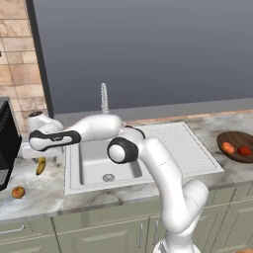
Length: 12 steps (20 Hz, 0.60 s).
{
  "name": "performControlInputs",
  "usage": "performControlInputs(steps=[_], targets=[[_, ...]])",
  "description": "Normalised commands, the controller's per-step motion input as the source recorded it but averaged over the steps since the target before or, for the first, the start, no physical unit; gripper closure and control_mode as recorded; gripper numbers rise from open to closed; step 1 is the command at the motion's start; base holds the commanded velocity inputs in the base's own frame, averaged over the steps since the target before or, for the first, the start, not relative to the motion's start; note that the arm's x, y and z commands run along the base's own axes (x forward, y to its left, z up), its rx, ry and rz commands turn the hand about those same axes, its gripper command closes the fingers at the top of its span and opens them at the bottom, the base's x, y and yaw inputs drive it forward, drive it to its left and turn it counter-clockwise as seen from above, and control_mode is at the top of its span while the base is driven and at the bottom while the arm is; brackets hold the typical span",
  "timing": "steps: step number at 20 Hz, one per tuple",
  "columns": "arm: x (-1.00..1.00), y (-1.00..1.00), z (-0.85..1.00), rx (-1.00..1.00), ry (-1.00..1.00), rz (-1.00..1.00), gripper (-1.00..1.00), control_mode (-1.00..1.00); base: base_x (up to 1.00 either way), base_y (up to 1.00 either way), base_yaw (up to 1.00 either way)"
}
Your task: There is a mixed pile of frozen fruits and vegetables on the counter. Locate all the frozen vegetables and place the items in a bowl on the counter. Take all the frozen fruits and defrost them in a running sink.
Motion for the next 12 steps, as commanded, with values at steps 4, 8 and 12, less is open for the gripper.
performControlInputs(steps=[4, 8, 12], targets=[[0.2, 0.15, -0.2, 0.0, -0.04, 0.0, -1.0, -1.0, 0.0, 0.0, 0.0], [0.12, 0.13, -0.25, 0.01, 0.01, 0.0, -1.0, -1.0, 0.0, 0.0, 0.0], [0.13, 0.11, -0.27, 0.01, 0.03, 0.0, -1.0, -1.0, 0.0, 0.0, 0.0]])
